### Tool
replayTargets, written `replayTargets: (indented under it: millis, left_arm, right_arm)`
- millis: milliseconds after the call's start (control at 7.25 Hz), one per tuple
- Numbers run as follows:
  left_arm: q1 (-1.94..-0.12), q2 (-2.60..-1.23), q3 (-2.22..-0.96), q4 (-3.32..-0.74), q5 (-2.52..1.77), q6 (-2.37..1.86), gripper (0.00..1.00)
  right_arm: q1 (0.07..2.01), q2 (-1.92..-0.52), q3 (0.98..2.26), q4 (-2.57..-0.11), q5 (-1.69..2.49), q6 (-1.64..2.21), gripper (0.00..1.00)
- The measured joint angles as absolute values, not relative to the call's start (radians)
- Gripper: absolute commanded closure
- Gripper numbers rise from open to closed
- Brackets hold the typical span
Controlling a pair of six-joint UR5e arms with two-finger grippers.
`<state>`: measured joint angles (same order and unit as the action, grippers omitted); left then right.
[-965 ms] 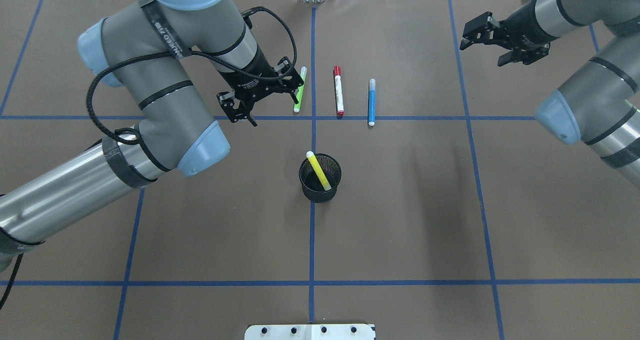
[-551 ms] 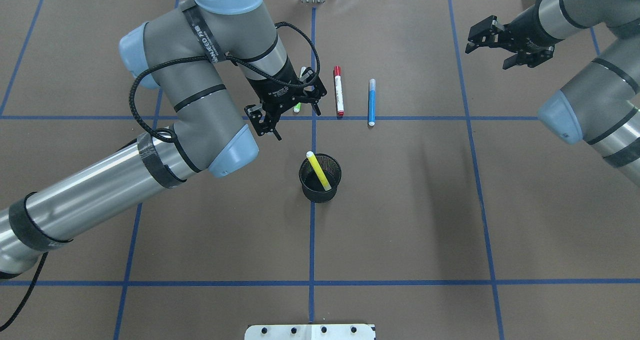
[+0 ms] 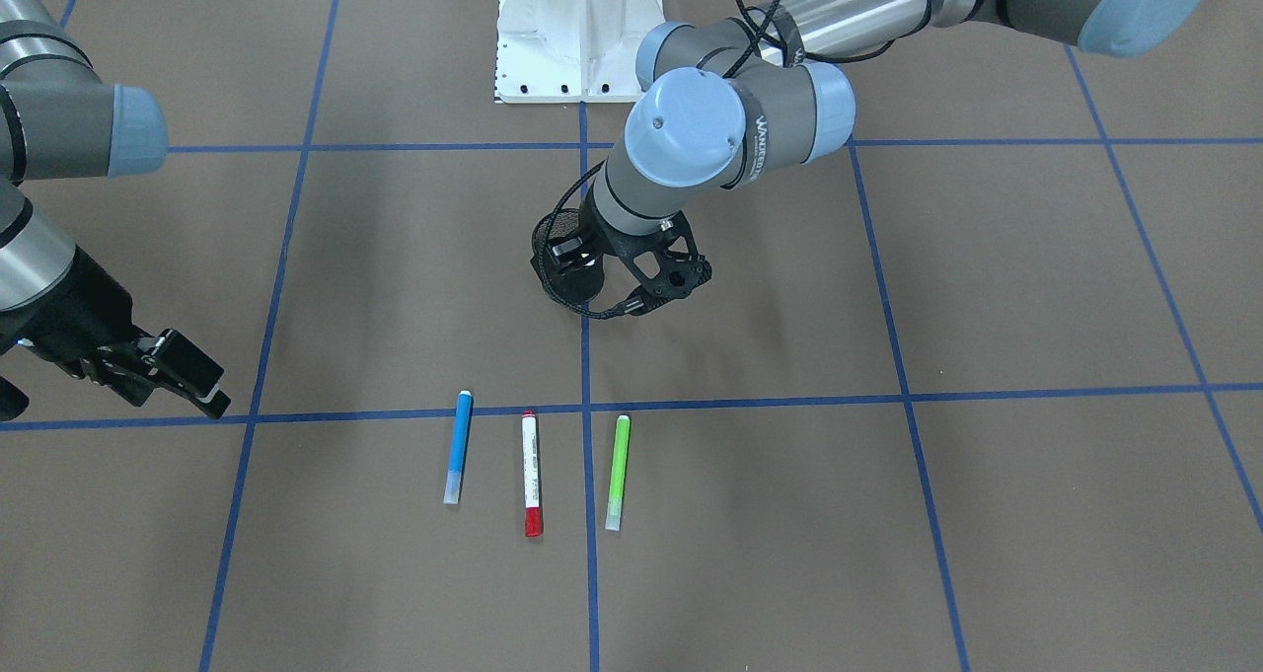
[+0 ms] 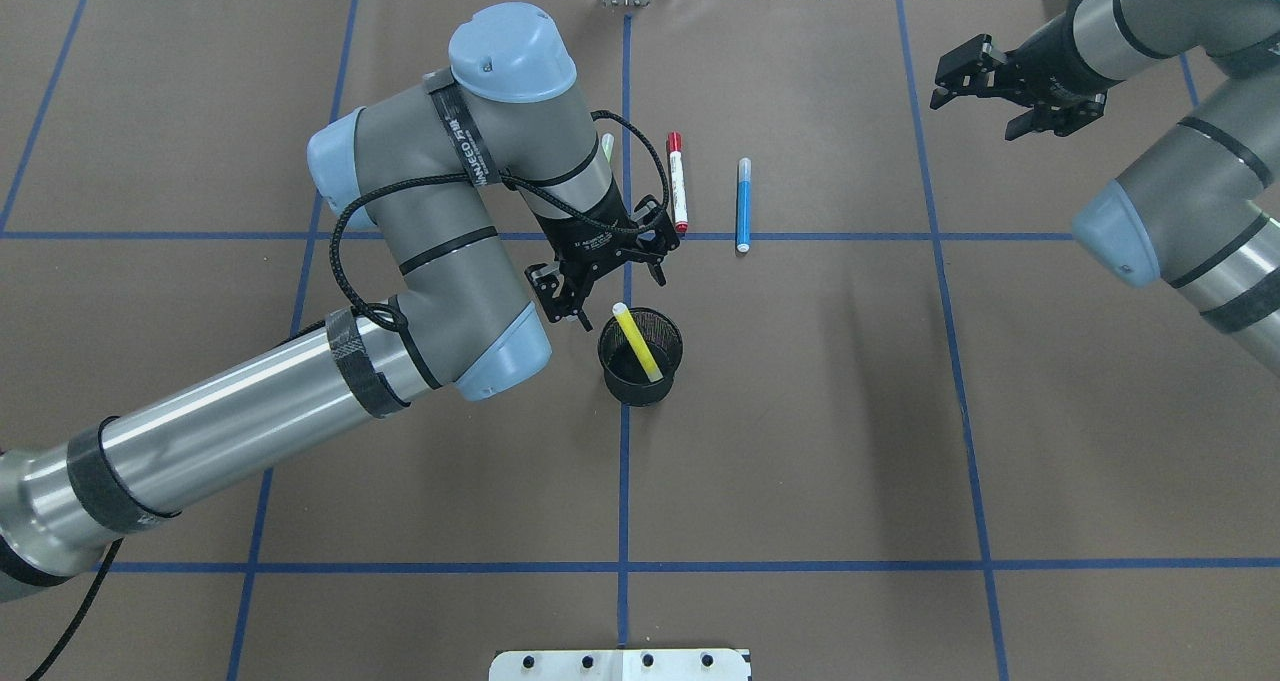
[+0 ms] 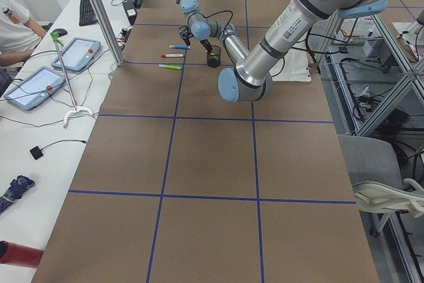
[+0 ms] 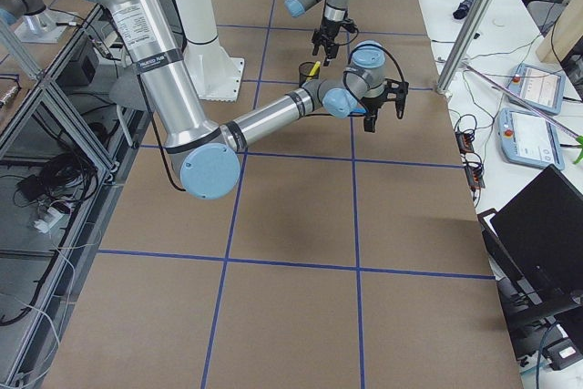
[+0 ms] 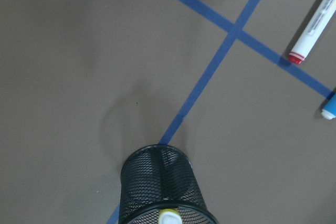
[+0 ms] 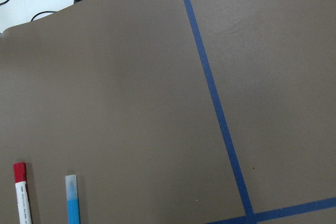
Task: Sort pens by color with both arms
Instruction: 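Move the left gripper over the pen cup above the yellow highlighter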
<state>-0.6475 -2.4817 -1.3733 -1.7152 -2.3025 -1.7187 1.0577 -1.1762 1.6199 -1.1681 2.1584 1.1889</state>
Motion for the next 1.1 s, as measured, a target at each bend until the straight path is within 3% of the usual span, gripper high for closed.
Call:
replayTargets:
  millis: [1103]
  left_arm:
    - [-0.664, -2.488, -1.343, -1.725, -2.416, -1.717, 0.31]
  right_arm:
    - [1.058, -1.187, 1.622, -1.167, 2.158, 1.194, 0.02]
